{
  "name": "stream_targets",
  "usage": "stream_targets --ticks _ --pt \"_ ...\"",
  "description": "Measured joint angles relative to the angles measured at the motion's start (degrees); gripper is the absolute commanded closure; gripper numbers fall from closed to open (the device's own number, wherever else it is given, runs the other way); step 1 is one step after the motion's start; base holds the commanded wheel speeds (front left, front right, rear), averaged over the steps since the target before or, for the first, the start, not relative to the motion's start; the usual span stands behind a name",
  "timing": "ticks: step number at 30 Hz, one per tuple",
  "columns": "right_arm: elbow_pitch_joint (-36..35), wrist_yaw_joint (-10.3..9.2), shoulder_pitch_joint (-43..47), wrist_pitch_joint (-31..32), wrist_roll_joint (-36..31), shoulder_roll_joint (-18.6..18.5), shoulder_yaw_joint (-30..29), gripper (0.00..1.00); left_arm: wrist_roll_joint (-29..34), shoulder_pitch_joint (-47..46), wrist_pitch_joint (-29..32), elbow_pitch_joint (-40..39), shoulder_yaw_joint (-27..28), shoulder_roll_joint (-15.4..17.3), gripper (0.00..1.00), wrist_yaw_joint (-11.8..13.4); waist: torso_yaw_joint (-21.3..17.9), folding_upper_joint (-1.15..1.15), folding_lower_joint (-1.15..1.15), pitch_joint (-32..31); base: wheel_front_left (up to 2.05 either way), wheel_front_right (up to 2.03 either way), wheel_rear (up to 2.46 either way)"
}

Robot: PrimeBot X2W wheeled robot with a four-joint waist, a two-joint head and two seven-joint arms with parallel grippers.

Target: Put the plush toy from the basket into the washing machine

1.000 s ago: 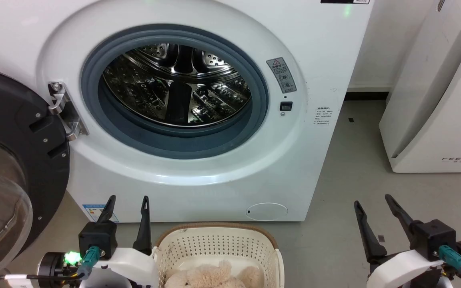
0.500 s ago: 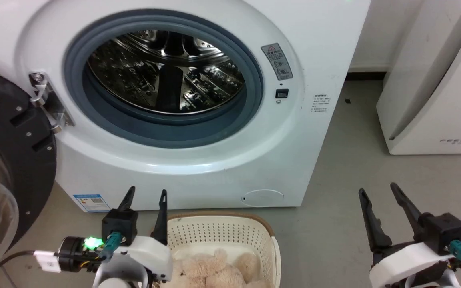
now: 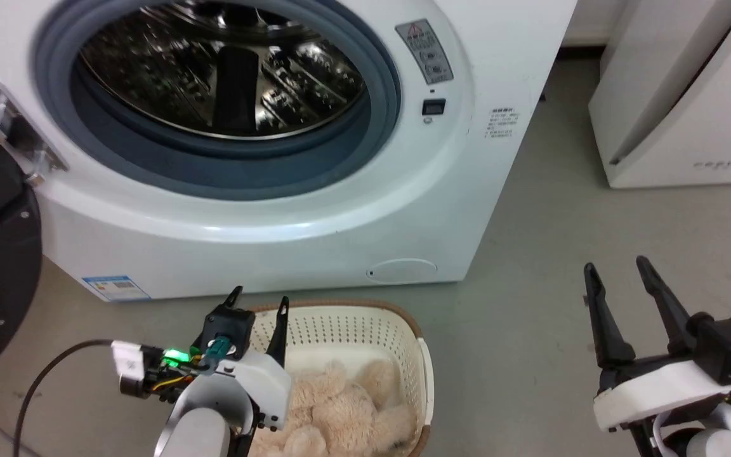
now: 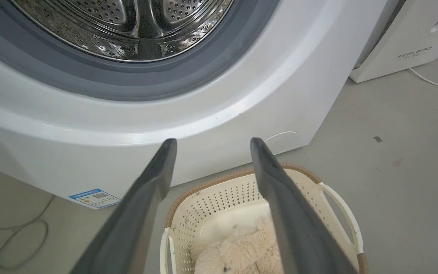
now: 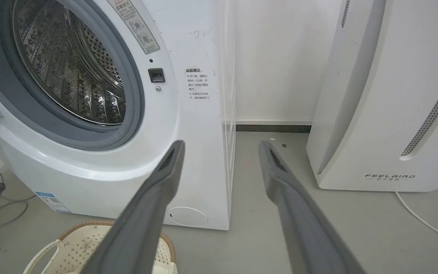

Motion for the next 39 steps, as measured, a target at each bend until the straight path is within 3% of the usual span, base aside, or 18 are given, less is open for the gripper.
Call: stream_targets --ticks 12,24,39 --pt "-1.9 0.0 -3.1 -1.3 1.2 0.0 0.3 0.0 1.9 -6.1 4.7 7.5 -4.3 2.0 0.0 -1.4 -1.4 0.0 0.0 7.5 0.0 0.0 0.0" --pt "-4.2 0.0 -6.7 -3.1 2.9 0.0 0.0 0.0 3.1 -13.7 11.8 16.2 -12.5 4.4 0.0 -2.5 -3.0 0.0 0.0 17.5 0.0 0.0 0.0" --pt "-6.5 0.0 -10.3 -5.1 5.4 0.0 -0.2 0.0 0.6 -23.5 13.6 26.1 -21.1 8.7 0.0 -3.7 -4.9 0.0 0.0 28.2 0.0 0.0 0.0"
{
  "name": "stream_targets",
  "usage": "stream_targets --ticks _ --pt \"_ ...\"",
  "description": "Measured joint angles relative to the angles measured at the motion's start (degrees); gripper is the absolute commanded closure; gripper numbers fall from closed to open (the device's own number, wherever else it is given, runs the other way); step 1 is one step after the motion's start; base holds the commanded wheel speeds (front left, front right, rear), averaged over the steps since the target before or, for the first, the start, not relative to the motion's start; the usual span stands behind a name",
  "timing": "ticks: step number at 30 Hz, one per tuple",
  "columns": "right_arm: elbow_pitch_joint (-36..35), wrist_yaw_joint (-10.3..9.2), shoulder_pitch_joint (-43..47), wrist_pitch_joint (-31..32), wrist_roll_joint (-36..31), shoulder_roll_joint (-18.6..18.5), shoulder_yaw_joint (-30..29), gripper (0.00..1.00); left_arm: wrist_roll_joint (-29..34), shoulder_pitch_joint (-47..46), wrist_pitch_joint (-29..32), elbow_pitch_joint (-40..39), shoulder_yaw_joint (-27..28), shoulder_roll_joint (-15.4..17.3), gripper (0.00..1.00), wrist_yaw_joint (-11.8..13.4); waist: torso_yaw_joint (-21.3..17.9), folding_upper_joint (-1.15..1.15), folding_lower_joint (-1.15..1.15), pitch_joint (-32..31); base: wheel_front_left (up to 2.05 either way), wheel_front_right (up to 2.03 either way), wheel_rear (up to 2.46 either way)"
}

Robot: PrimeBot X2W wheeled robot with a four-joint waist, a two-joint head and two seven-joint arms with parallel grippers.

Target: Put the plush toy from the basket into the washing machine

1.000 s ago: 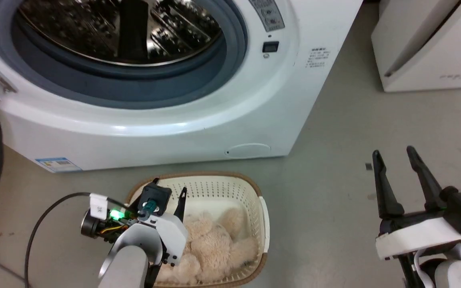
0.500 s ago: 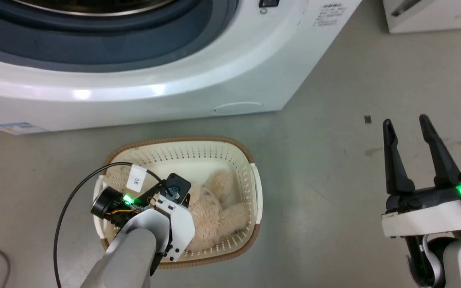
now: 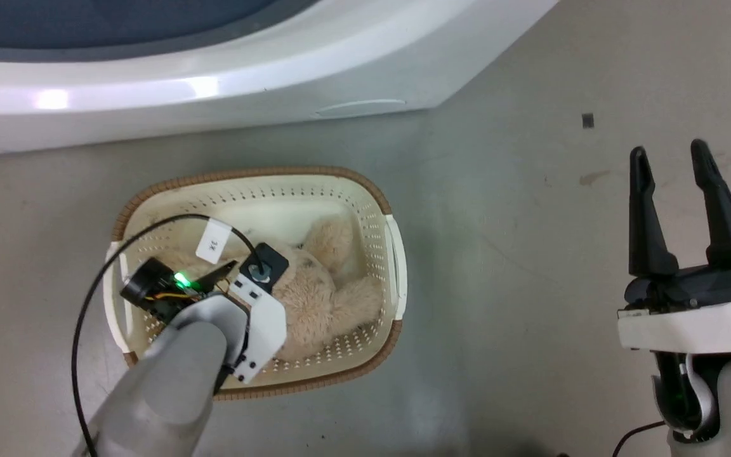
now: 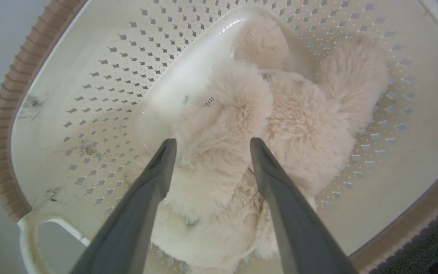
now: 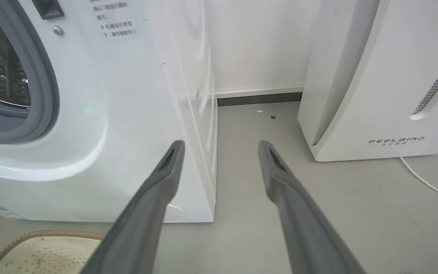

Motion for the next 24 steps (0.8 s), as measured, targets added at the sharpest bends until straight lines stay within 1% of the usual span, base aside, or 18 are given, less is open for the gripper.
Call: stream_targets --ticks 11,17,20,21,22,24 --pt "-1.4 0.0 -2.5 -1.5 1.3 0.0 -0.1 0.0 -1.3 -7.6 0.5 7.0 -5.0 2.4 0.0 -0.7 -1.2 0.0 0.0 7.0 0.0 0.0 0.0" --pt "-2.1 0.0 -4.0 -2.1 2.0 0.0 -0.1 0.0 -1.7 -10.9 0.2 10.3 -7.3 2.6 0.0 -0.8 -1.6 0.0 0.0 10.1 0.0 0.0 0.0" --pt "-2.2 0.0 -4.7 -2.5 2.5 0.0 -0.1 0.0 -1.6 -12.3 -0.8 12.0 -9.1 2.7 0.0 -0.4 -1.7 0.0 0.0 11.4 0.0 0.0 0.0" --pt "-2.3 0.0 -5.0 -2.6 2.7 0.0 -0.2 0.0 -1.6 -12.7 -0.8 12.5 -9.5 2.7 0.19 -0.2 -1.7 0.0 0.0 11.8 0.0 0.0 0.0" --pt "-2.4 0.0 -5.4 -2.6 2.9 0.0 -0.2 0.0 -1.7 -13.1 -0.8 13.1 -9.8 2.6 1.0 -0.2 -1.8 0.0 0.0 12.2 0.0 0.0 0.0" --pt "-2.6 0.0 -5.8 -3.0 3.2 0.0 -0.3 0.0 -1.8 -13.8 -0.8 14.2 -10.6 2.6 1.0 -0.1 -1.9 0.0 0.0 12.8 0.0 0.0 0.0"
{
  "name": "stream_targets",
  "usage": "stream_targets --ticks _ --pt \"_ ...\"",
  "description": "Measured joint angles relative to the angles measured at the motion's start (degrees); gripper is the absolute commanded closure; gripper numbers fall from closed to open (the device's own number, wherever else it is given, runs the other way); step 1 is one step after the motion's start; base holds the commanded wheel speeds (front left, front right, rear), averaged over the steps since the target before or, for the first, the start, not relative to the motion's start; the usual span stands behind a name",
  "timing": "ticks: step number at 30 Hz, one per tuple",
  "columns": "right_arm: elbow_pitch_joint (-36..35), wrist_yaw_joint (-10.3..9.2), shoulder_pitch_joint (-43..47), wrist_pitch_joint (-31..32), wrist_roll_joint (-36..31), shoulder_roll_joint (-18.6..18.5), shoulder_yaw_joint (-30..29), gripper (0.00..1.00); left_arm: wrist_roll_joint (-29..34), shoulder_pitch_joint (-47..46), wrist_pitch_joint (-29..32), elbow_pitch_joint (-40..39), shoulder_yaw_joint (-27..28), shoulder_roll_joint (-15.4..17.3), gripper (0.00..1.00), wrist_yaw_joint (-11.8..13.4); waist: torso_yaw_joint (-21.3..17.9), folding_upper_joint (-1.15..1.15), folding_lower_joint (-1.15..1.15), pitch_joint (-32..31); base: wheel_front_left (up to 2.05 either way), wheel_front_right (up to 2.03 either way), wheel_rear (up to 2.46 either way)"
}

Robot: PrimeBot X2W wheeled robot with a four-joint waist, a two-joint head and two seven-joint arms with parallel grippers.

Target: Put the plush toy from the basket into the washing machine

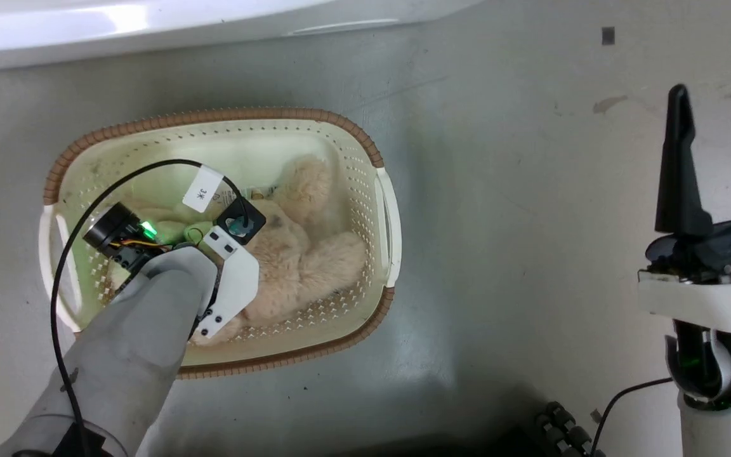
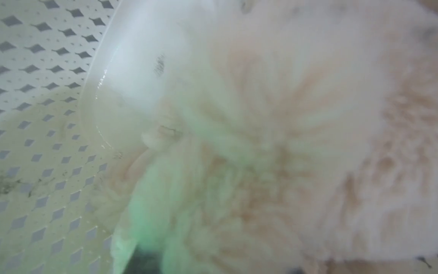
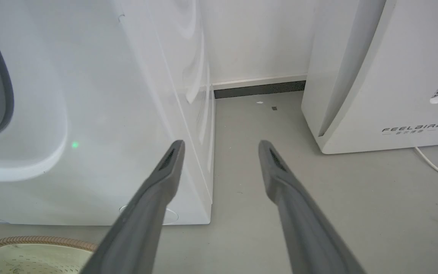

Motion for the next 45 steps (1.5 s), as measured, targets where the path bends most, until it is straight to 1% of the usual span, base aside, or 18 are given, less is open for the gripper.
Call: stream_targets --ticks 5,6,10,16,19,20,24,29,33,36,41,45 --pt "-0.2 0.0 -0.7 -0.3 0.5 0.0 -0.1 0.0 -0.1 -1.1 -0.8 2.3 -1.9 0.0 1.0 0.5 -0.2 0.0 0.0 0.6 0.0 0.0 0.0" --pt "-0.3 0.0 -0.9 -0.7 0.8 0.0 -0.1 0.0 -0.1 -1.7 -1.8 3.5 -2.7 0.1 1.0 0.9 -0.4 0.0 0.0 0.6 0.0 0.0 0.0" --pt "-0.2 0.0 -0.9 -1.0 1.3 0.0 -0.2 0.0 -0.8 -2.1 -3.3 5.3 -3.7 0.1 1.0 1.2 -0.6 0.0 0.0 0.3 0.0 0.0 0.0" --pt "1.2 0.0 -1.1 -1.6 1.5 0.0 -0.3 0.0 -2.2 -2.8 -5.6 8.9 -5.9 0.0 1.0 0.9 -0.9 0.0 0.0 -2.2 0.0 0.0 0.0" --pt "2.0 0.0 -1.1 -2.0 1.7 0.0 -0.5 0.0 -3.1 -3.4 -6.2 10.7 -6.9 -0.2 1.0 0.3 -0.8 0.0 0.0 -4.0 0.0 0.0 0.0" --pt "2.8 0.0 -0.8 -2.2 1.7 0.0 -0.5 0.0 -3.8 -3.6 -6.9 11.9 -7.6 -0.6 1.0 -0.1 -0.6 0.0 0.0 -5.6 0.0 0.0 0.0" --pt "3.9 0.0 0.5 -2.5 1.5 0.0 -0.1 0.0 -5.0 -2.9 -9.7 12.8 -7.9 -2.0 1.0 -0.4 -0.2 0.0 0.0 -9.6 0.0 0.0 0.0" --pt "5.7 0.0 4.5 -2.5 0.5 0.0 -0.5 0.0 -6.4 0.1 -16.1 12.8 -7.9 -4.7 1.0 -0.6 1.0 0.0 -0.01 -15.6 0.0 0.0 0.0" --pt "7.1 0.0 7.4 -2.5 -0.5 0.0 -0.9 0.0 -7.6 2.8 -20.8 12.9 -7.8 -6.1 1.0 -1.0 2.3 0.0 -0.01 -20.6 0.0 0.0 0.0" --pt "7.8 0.0 9.3 -2.5 -0.9 0.0 -1.2 0.0 -8.8 4.7 -23.1 12.8 -7.4 -7.2 1.0 -1.3 3.3 0.0 -0.01 -24.3 0.0 0.0 0.0" --pt "8.3 0.0 11.9 -2.5 -1.5 0.0 -1.7 0.0 -11.2 7.9 -24.3 10.5 -6.0 -9.5 1.0 -0.3 5.0 0.0 -0.01 -30.0 0.0 0.0 0.0" --pt "8.3 0.0 13.9 -2.5 -2.1 0.0 -2.4 0.0 -13.2 11.2 -24.6 3.1 -3.8 -10.0 1.0 1.7 6.3 0.0 -0.01 -34.0 0.0 0.0 0.0"
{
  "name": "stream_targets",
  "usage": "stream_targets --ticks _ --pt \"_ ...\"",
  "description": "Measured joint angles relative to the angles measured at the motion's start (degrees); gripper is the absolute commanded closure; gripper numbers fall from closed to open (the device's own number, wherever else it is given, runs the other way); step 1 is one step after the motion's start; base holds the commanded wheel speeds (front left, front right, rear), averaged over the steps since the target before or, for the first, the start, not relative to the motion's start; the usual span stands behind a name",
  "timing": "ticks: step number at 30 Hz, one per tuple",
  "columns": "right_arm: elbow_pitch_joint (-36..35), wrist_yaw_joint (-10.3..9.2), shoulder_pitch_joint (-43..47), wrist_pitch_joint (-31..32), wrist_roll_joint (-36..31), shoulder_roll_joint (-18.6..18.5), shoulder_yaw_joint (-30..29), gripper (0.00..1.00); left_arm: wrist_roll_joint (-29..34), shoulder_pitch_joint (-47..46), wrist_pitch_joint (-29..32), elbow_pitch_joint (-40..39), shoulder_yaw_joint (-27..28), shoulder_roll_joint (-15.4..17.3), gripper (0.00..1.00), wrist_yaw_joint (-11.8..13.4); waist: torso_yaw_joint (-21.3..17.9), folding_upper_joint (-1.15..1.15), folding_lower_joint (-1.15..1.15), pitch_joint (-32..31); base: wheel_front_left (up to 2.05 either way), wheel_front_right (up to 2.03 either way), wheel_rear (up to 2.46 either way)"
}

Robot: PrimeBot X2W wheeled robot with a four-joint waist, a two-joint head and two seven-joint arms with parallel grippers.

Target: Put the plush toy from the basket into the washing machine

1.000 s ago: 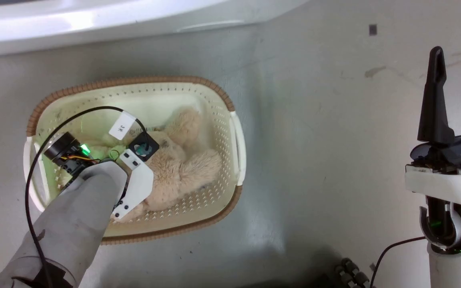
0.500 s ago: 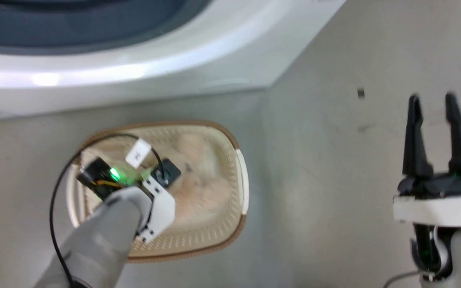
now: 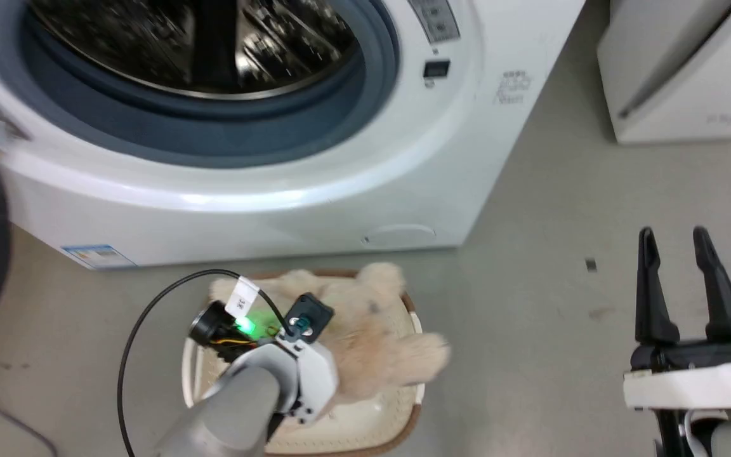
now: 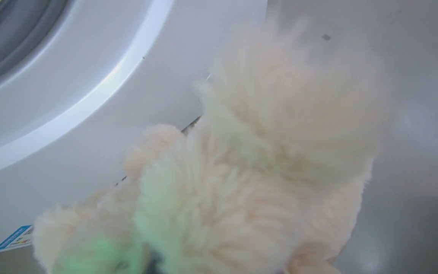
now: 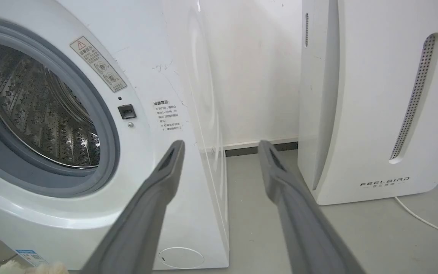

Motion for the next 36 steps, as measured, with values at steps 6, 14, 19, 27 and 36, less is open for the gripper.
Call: stream_targets --ticks 6,14,19,27,36 --pt "0.0 0.0 2.5 0.0 -0.2 0.0 -0.5 0.0 -1.3 4.9 -0.1 -12.2 3.9 1.5 1.0 3.7 2.0 0.0 0.0 -4.1 0.0 0.0 0.0" --pt "-0.3 0.0 3.3 0.0 -0.3 0.0 -0.5 0.0 -1.8 10.0 -0.1 -27.0 10.8 4.5 1.0 7.9 3.8 0.0 0.0 -5.6 0.0 0.0 0.0" --pt "-0.8 0.0 3.2 0.0 -0.3 0.0 -0.1 0.0 -1.8 10.1 -0.1 -32.8 15.2 5.4 1.0 9.0 3.6 0.0 0.0 -4.3 0.0 0.0 0.0" --pt "-1.6 0.0 0.5 0.0 -0.2 0.0 0.7 0.0 -1.7 4.6 -0.1 -35.4 23.4 6.6 1.0 9.9 2.3 0.0 0.01 0.4 0.0 0.0 0.0" --pt "-2.1 0.0 -2.8 0.0 0.9 0.0 2.0 0.0 -0.4 -7.2 -0.1 -32.8 31.4 9.9 1.0 8.6 -1.4 0.0 0.01 8.2 0.0 0.0 0.0"
